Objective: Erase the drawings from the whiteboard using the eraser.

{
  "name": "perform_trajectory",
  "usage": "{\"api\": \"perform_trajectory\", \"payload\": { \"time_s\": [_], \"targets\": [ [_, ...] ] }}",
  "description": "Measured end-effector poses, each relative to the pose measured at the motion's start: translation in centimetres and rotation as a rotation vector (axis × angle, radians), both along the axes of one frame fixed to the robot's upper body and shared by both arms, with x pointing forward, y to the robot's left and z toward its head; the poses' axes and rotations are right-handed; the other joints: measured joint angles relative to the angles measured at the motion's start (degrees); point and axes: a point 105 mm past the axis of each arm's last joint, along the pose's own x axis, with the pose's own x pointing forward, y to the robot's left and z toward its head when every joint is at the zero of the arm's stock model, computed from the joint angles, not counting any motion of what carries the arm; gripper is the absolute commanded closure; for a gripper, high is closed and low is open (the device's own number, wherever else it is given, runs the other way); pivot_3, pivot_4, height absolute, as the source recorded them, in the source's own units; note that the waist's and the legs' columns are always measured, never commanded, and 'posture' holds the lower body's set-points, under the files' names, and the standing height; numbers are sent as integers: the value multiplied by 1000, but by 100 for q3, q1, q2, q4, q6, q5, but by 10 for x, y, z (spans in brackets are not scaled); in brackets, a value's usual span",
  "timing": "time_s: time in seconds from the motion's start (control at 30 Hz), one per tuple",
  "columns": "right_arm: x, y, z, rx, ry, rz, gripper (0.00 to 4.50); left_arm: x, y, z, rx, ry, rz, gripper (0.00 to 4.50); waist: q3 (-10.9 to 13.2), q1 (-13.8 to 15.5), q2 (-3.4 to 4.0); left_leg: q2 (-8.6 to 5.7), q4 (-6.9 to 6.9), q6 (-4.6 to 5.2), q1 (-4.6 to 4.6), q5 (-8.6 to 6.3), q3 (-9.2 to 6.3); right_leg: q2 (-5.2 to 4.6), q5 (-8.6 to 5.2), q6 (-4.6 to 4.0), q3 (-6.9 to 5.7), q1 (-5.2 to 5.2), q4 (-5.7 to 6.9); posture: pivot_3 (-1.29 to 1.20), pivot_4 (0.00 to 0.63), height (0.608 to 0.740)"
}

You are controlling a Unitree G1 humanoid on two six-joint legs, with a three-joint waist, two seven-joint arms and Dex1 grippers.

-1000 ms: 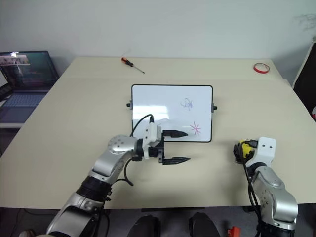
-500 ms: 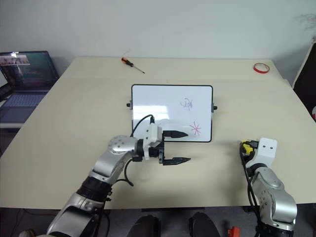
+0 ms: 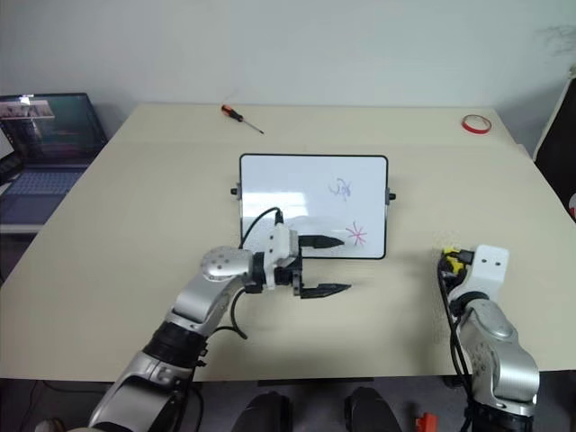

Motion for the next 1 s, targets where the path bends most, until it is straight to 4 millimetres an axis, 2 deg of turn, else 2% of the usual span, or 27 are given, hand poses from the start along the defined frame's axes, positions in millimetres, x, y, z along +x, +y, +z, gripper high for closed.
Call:
{"api": "perform_trajectory", "payload": {
  "time_s": [0.13, 0.27, 0.37, 0.47, 0.57, 0.67, 0.73, 0.87, 1.0],
  "targets": [
    [6, 9, 15, -54, -92, 42, 3234, 15, 5, 17, -75, -77, 132, 0, 0, 0, 0, 1, -1, 0, 0, 0, -1, 0, 0, 0, -1, -1, 0, 0, 150, 740],
    [20, 24, 38, -104, -212, 94, 3234, 38, 24, 27, -121, -144, 351, 0, 0, -26, 0, 1, 1, 0, 5, 0, 2, -1, 1, 0, 2, 0, 4, 0, 150, 740],
    [32, 42, 56, -127, -311, 153, 3234, 49, 40, 21, -118, -149, 488, 0, 0, -25, 0, 1, -1, 0, 4, 0, -1, -1, 1, 0, -1, 0, 3, 0, 150, 740],
    [42, 57, 60, -120, -360, 198, 3234, 51, 50, 9, -105, -132, 564, 0, 0, 1, 0, 7, 0, 0, -1, 0, -1, -6, 1, 0, -2, -2, 1, 0, 150, 740],
    [55, 80, 70, -112, -424, 264, 3234, 51, 54, -2, -97, -97, 599, 0, 0, -6, 0, 10, 2, 0, 0, 0, 0, -7, 1, -1, -2, -4, 5, 0, 150, 740],
    [68, 103, 80, -96, -475, 328, 3234, 51, 53, -4, -99, -88, 599, 0, 0, 5, 0, 10, 2, 0, 0, 0, -3, -6, 1, -1, -5, -3, 7, 0, 150, 740],
    [72, 115, 79, -98, -484, 369, 3234, 51, 53, -3, -98, -86, 599, 0, 0, 10, 0, 11, 2, 0, -2, 0, -4, -8, 2, -1, -6, -3, 5, 0, 150, 740],
    [80, 129, 74, -97, -480, 417, 3234, 52, 53, -2, -99, -87, 600, 0, 0, 10, 0, 12, 2, 0, -5, 1, -3, -14, 2, -1, -6, -4, 4, 0, 150, 740],
    [88, 143, 79, -96, -501, 458, 3234, 52, 53, -2, -98, -86, 600, 0, 0, 6, 1, 16, 2, -1, -4, 1, -4, -14, 2, -1, -6, -6, 8, 0, 150, 740]
  ]
}}
